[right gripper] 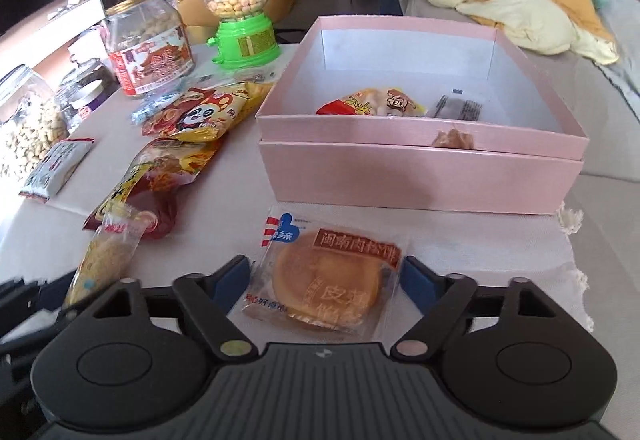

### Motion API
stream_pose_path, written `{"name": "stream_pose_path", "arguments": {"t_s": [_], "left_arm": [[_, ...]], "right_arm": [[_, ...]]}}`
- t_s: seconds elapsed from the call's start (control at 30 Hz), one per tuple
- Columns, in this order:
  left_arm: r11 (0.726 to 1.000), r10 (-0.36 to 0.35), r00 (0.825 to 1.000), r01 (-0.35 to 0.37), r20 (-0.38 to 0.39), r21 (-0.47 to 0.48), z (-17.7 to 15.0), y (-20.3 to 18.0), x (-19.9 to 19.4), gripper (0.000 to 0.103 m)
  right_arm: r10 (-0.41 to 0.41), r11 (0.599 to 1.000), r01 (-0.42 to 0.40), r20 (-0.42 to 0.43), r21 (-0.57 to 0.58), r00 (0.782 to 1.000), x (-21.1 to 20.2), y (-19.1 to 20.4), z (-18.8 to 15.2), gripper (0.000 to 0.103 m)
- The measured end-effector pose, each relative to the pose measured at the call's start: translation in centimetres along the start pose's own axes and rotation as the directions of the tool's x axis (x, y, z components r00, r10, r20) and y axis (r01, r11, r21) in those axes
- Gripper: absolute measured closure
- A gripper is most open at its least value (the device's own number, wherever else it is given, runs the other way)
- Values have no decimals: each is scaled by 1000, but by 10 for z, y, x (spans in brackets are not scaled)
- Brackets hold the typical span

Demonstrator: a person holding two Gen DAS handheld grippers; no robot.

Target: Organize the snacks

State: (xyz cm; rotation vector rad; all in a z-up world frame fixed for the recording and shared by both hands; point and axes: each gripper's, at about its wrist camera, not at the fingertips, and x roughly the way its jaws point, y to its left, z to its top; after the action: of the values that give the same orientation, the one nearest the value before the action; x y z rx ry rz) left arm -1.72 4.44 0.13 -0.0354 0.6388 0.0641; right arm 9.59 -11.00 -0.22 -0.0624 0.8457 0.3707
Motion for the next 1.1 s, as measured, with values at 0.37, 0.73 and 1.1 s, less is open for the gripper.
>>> {"name": "stream_pose_path", "arguments": {"t_s": [0.37,0.73,1.1], "left_arm": [[997,41,999,-39,-32,63,4,-11,2,68],[996,55,998,-55,4,68,-3,-14,-2,67],[997,34,999,-34,1,67,-2,-11,-2,69]], "right_arm": [[10,999,-12,39,47,999,-35,-46,-28,42],[-61,998,61,51,4,997,-20,-26,-27,23],[21,999,-21,0,-32,1000,-33,-36,-26,39]]}}
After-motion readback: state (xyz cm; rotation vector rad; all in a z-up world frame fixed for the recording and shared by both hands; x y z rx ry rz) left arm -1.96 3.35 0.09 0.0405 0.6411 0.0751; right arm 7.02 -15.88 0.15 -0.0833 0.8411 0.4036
